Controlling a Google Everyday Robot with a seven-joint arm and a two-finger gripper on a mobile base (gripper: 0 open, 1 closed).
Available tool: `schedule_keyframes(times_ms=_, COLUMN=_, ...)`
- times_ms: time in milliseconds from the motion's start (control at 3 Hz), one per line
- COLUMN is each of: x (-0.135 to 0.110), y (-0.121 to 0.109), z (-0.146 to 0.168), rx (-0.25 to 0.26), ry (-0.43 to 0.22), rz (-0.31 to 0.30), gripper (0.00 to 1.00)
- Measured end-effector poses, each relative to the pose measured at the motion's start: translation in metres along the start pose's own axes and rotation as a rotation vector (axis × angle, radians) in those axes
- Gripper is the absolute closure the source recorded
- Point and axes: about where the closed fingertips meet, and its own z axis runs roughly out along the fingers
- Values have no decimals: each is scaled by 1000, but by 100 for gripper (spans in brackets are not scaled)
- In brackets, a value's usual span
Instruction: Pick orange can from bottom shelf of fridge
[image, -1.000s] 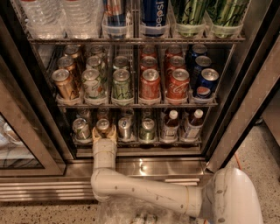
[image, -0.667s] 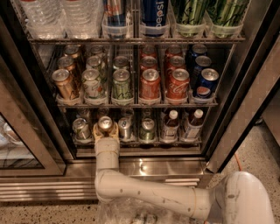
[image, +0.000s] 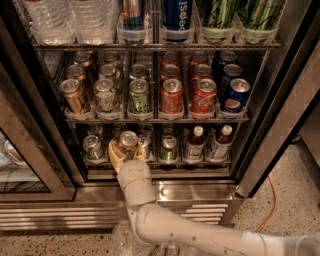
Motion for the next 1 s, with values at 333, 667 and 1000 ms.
schedule_keyframes(times_ms=333, x=-29, y=-2, z=-54, rx=-144, ry=25, rz=112, gripper=100)
schedule_keyframes(times_ms=667, x=-46, y=3, z=-88, rx=-248, ry=24, rz=146, gripper=100)
schedule_keyframes(times_ms=1000, x=-46, y=18, z=-97, rx=-322, ry=36, rz=147, gripper=100)
